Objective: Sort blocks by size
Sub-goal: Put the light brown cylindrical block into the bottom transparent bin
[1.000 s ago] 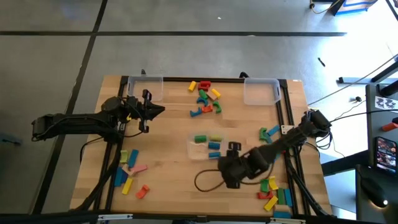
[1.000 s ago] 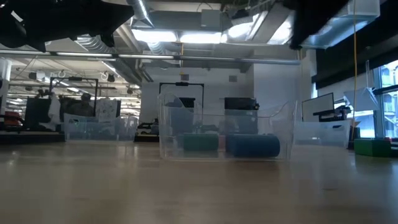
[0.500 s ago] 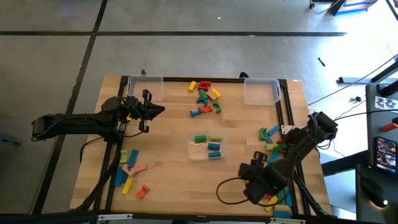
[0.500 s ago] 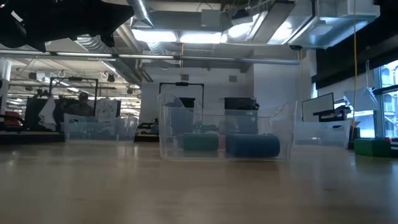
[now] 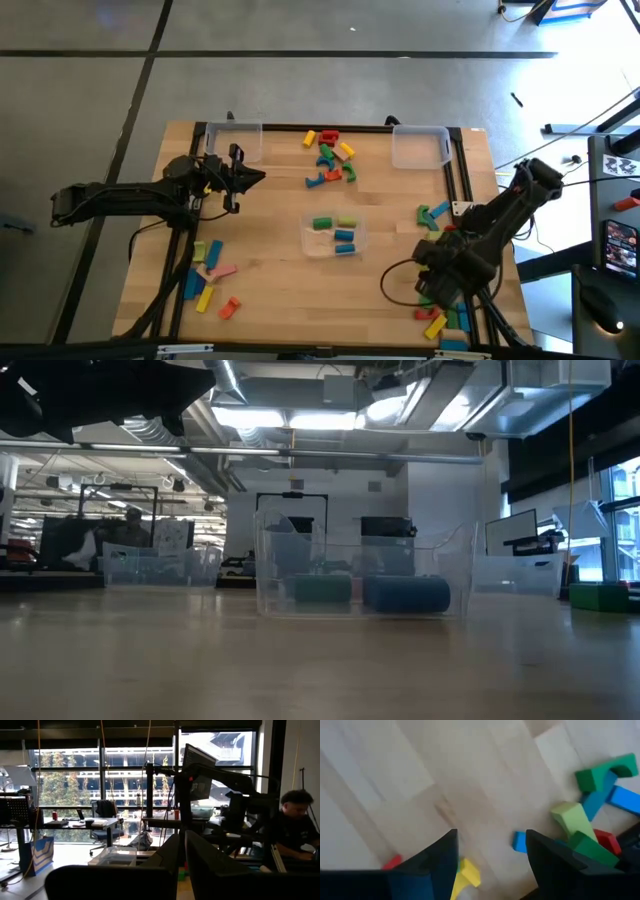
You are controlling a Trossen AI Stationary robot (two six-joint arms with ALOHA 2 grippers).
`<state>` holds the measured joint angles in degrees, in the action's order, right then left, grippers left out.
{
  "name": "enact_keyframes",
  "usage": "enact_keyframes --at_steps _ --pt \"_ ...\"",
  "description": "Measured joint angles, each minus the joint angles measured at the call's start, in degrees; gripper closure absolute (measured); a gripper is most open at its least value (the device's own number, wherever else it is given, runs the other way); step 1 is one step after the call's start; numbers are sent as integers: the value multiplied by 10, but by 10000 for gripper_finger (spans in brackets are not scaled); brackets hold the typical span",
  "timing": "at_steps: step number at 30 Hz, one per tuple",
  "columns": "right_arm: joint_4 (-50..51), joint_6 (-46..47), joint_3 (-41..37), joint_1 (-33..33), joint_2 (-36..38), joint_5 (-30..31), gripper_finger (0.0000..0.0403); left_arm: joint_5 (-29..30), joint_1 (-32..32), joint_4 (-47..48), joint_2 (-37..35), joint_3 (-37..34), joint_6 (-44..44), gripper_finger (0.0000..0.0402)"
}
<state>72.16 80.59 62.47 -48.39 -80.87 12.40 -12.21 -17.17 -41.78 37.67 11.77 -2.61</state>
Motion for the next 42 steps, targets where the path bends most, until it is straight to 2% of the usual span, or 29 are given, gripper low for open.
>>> enact_keyframes --at_steps 7,11,16,20,25,27,30,34,38,42 --pt "-16 1 -40 22 26 15 178 0 0 0 0 0 0 377" --pt "-91 -35 -54 40 27 21 178 0 0 0 0 0 0 377" --pt "-201 -93 -72 47 26 74 178 0 2 2 0 0 0 377" --pt "-248 -118 -83 47 18 106 178 1 24 6 0 0 17 377" --pt "-279 -120 -101 47 15 104 178 1 66 1 0 0 67 377" --pt "-284 -118 -103 47 15 72 178 1 81 0 0 0 87 377" --pt "-311 -96 -103 45 15 -32 178 0 99 -3 0 0 109 377" --pt "-361 8 -103 27 15 -156 178 0 111 -13 0 0 121 377" --pt "-398 130 -103 -17 15 -214 178 7 112 -13 0 0 118 377" --pt "-398 240 -103 -69 13 -242 178 12 112 -12 0 0 118 377"
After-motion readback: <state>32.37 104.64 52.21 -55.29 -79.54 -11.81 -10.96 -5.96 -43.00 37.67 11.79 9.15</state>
